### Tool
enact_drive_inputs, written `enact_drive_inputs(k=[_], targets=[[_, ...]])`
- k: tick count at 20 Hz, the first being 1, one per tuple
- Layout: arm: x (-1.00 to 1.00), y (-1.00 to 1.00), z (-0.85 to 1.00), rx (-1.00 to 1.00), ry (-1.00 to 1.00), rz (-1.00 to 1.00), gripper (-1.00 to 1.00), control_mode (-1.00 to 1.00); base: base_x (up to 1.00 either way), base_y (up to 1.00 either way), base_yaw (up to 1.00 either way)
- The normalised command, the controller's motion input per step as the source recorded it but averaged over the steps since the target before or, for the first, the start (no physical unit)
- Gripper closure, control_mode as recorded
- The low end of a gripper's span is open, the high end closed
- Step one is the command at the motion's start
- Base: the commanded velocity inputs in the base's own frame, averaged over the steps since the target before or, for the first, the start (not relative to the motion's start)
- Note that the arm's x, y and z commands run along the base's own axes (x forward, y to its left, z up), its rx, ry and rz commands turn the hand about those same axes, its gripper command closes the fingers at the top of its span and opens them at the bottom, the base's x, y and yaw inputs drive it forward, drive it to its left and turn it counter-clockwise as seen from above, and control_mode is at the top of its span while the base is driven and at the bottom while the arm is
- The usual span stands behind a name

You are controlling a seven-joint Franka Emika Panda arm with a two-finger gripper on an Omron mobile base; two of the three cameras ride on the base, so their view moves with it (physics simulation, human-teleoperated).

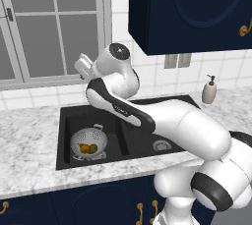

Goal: Put the colander in the sink, put the pear, mango in the colander, and turn on the sink faucet and pour water over the colander.

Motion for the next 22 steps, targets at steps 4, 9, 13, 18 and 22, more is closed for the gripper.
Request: enact_drive_inputs(k=[4,9,13,18,22], targets=[[-0.01,-0.73,0.42,0.49,0.02,-0.10,-1.00,-1.00,0.00,0.00,0.00],[-0.09,-0.87,0.19,0.56,0.04,-0.20,-1.00,-1.00,0.00,0.00,0.00],[-0.33,-0.63,0.24,0.30,0.13,-0.29,-1.00,-1.00,0.00,0.00,0.00],[-0.03,-0.75,0.09,0.33,0.22,-0.15,-1.00,-1.00,0.00,0.00,0.00],[0.00,-0.68,0.03,0.31,0.25,0.03,-1.00,-1.00,0.00,0.00,0.00]])
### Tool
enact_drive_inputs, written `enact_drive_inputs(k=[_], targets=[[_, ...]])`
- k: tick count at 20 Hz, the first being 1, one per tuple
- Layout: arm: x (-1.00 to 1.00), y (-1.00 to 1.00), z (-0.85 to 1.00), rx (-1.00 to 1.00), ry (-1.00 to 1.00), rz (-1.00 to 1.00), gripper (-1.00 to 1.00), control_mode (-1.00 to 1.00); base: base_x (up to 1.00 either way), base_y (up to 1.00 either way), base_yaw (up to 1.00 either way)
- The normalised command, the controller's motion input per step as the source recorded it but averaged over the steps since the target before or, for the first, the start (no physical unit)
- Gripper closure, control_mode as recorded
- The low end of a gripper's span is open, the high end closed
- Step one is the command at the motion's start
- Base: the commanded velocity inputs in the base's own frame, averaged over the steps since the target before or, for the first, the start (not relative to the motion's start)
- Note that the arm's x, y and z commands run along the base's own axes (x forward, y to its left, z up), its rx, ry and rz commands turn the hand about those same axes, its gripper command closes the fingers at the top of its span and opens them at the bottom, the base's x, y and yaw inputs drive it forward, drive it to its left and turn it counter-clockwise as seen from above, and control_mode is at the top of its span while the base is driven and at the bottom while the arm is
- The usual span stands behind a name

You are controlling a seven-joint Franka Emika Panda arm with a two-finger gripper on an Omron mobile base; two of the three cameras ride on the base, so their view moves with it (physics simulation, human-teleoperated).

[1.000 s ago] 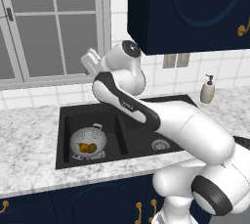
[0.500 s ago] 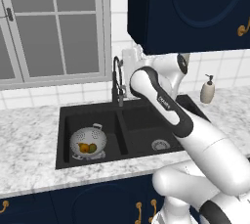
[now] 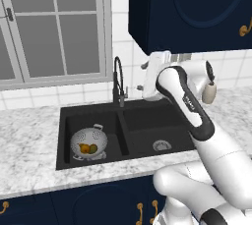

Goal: Put the colander in the sink, put the pear, mango in the colander, and turn on the sink faucet and pour water over the colander.

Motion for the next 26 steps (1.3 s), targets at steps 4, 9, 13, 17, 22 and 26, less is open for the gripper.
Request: enact_drive_inputs(k=[4,9,13,17,22,26], targets=[[0.30,-0.43,0.00,0.23,0.30,0.08,-1.00,-1.00,0.00,0.00,0.00],[0.44,-0.23,-0.24,0.15,0.10,0.11,-1.00,-1.00,0.00,0.00,0.00],[0.36,-0.04,-0.49,0.07,0.00,0.13,-1.00,-1.00,0.00,0.00,0.00],[0.24,0.00,-0.49,0.04,0.00,0.09,-1.00,-1.00,0.00,0.00,0.00],[0.20,0.00,-0.39,0.07,0.00,0.02,-1.00,-1.00,0.00,0.00,0.00],[0.14,0.00,-0.32,0.12,0.00,-0.01,-1.00,-1.00,0.00,0.00,0.00]])
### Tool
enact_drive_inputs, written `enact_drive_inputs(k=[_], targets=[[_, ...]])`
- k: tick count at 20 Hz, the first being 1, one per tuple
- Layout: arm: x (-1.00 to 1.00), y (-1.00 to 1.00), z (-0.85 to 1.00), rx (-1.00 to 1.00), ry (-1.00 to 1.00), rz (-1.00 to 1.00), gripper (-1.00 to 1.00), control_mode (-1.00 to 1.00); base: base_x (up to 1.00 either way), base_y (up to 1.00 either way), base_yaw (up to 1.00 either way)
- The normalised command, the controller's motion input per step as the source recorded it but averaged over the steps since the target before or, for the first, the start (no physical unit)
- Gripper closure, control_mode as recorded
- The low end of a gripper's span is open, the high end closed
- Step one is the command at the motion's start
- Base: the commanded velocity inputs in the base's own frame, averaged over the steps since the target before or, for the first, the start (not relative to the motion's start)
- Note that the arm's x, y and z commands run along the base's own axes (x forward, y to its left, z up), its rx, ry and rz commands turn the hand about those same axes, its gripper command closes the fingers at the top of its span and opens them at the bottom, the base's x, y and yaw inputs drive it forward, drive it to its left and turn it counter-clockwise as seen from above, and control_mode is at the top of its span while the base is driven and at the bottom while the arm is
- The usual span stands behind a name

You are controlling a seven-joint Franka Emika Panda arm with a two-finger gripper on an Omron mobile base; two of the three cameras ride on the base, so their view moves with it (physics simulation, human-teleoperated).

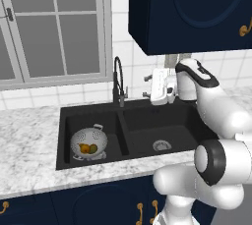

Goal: Put the colander in the sink, put the pear, mango in the colander, and turn on the sink faucet and pour water over the colander.

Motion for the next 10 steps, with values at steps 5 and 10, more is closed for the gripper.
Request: enact_drive_inputs(k=[5,10], targets=[[0.04,0.02,-0.32,0.08,0.04,-0.03,-1.00,-1.00,0.00,0.00,0.00],[0.00,0.13,-0.34,0.02,0.12,-0.01,-1.00,-1.00,0.00,0.00,0.00]])
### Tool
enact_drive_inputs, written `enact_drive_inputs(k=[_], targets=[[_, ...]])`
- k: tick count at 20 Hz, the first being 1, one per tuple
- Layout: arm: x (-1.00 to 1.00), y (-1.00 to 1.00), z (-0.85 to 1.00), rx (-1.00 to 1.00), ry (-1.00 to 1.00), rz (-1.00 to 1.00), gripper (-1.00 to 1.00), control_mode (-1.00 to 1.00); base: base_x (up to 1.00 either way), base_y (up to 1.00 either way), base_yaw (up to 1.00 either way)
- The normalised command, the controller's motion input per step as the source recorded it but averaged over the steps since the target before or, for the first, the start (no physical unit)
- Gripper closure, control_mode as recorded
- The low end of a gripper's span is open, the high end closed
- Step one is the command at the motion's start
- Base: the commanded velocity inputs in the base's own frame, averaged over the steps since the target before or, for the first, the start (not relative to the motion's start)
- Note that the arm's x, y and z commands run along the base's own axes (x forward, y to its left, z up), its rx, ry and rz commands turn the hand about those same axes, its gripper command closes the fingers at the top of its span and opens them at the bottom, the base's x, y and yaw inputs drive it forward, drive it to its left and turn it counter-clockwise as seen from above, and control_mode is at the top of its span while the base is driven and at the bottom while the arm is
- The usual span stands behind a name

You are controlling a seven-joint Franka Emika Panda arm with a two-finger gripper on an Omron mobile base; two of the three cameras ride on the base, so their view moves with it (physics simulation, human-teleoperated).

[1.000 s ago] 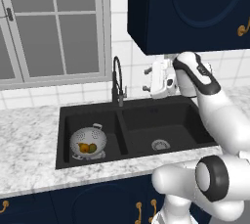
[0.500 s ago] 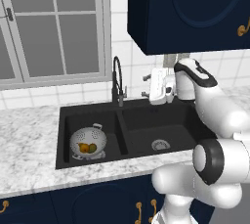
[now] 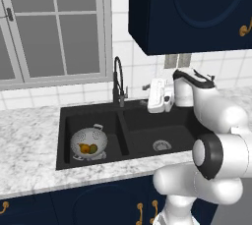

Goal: Put the colander in the sink, put the pear, mango in the colander, and turn on the sink faucet and pour water over the colander.

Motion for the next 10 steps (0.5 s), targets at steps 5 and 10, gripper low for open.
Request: enact_drive_inputs(k=[5,10], targets=[[0.21,0.08,-0.04,0.11,0.10,-0.02,-1.00,-1.00,0.00,0.00,0.00],[0.49,0.08,-0.05,0.12,0.06,-0.03,-1.00,-1.00,0.00,0.00,0.00]])
